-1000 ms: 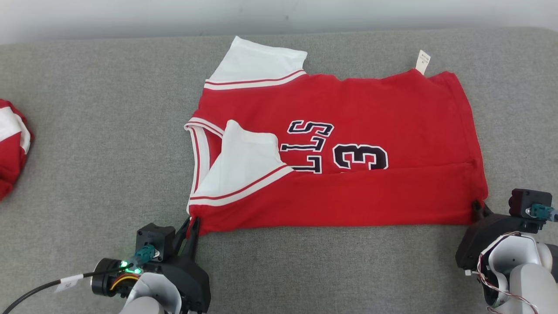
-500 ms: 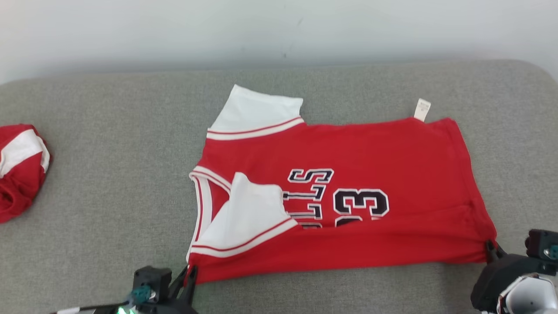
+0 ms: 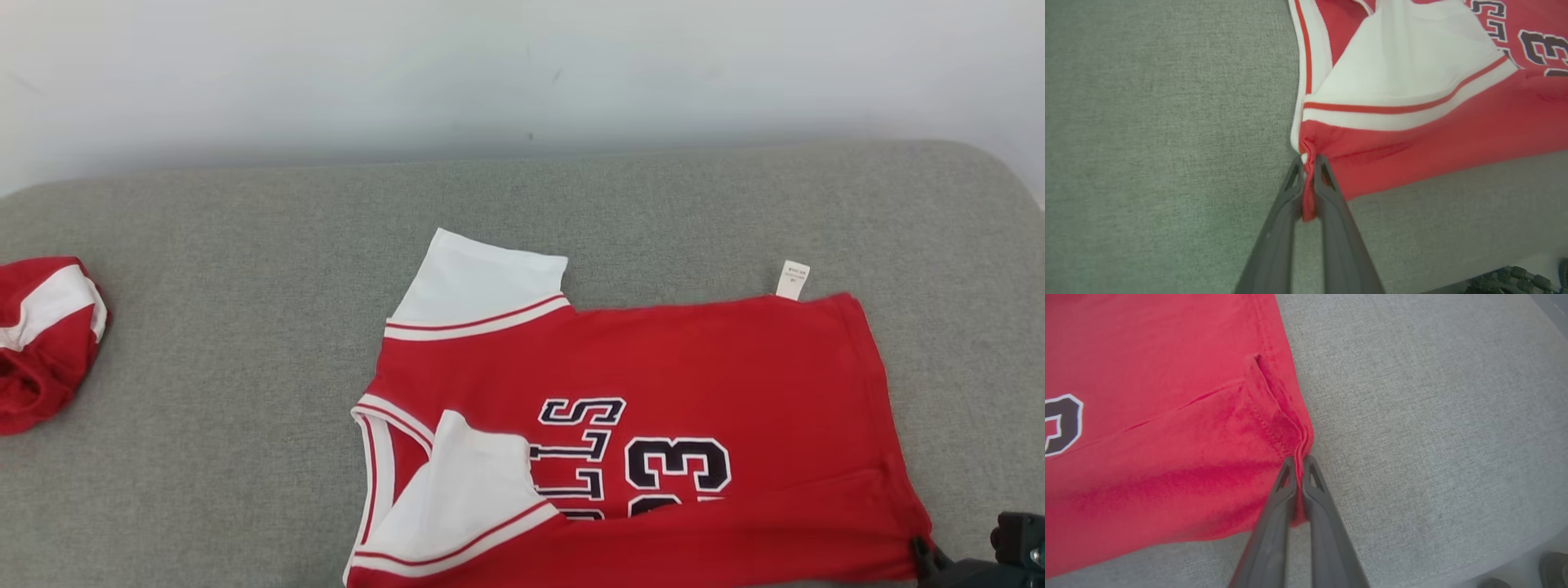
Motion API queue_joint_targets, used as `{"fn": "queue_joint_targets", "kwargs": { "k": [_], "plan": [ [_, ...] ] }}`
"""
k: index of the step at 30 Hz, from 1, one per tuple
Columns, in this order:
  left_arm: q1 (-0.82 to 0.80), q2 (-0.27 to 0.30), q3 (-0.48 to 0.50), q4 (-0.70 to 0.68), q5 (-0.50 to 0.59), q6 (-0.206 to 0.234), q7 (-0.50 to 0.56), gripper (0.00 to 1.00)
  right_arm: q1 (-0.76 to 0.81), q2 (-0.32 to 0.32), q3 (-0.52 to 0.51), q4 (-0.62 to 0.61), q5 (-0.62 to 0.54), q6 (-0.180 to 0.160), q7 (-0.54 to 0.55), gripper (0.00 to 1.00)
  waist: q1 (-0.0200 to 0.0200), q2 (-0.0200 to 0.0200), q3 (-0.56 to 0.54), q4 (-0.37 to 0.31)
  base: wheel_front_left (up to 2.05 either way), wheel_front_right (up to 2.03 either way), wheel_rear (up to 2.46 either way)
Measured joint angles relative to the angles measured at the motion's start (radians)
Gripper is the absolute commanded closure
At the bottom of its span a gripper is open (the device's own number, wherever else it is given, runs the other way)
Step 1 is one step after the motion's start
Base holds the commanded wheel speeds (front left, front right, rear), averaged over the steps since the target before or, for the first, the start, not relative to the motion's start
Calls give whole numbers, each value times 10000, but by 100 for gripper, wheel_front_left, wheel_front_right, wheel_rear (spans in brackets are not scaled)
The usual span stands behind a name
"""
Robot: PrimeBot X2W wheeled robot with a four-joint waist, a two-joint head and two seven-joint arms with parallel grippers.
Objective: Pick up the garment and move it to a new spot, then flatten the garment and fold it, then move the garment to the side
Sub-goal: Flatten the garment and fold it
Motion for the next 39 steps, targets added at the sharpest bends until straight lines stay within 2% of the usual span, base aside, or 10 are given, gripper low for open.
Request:
{"fn": "queue_joint_targets", "kwargs": {
  "k": [1, 2, 3, 14, 23, 24, 25, 28, 33, 39],
  "plan": [
    [33, 4, -8, 15, -15, 0, -36, 82, 36, 2, 36, -27, 0, 0, -86, 75, 0, 0, -18, 5, 0, 0, 0],
    [43, 6, 6, 8, -12, 29, -104, 29, 60, 2, 38, -59, 2, 0, -217, 15, 0, 0, -39, 7, 0, 0, 0],
    [43, 6, 42, 4, -12, 98, -142, 0, 53, 0, 29, -84, 17, 0, -293, 0, 0, 0, -59, 9, 0, 0, 0],
    [-1153, 564, 648, -395, 130, 92, -58, 0, -617, -21, -443, -1862, -696, -4, 458, 0, 0, 0, -80, 14, 0, 0, 0],
    [-4471, 100, 416, 1267, 449, -1352, 711, 0, -2613, -291, 514, -1561, -821, -4, 941, 0, 3, 0, 558, -165, 0, 0, 0],
    [-5450, -125, 349, 1912, 514, -1783, 880, 0, -3310, -303, 777, -1156, -796, -6, 849, 0, 3, 1, 817, -261, 0, 0, 0],
    [-5450, -125, 349, 1912, 514, -1783, 880, 0, -3310, -303, 777, -1156, -796, -6, 849, 0, 3, 1, 817, -261, 0, 0, 0],
    [-6739, -282, 6, 2767, 692, -2638, 1323, 0, -4374, -324, 1682, -430, -777, -6, 685, 0, 3, 0, 1233, -458, 0, 0, 0],
    [-8293, -301, 40, 4178, 754, -3292, 1726, 0, -5662, -608, 2943, 662, -633, -4, 301, 0, 4, 2, 1888, -958, 0, 0, 0],
    [-9150, -274, 59, 5396, 727, -3708, 1994, 0, -6483, -782, 3574, 1446, -339, -4, -230, 0, 4, 2, 2451, -1690, 0, 0, 0]
  ]
}}
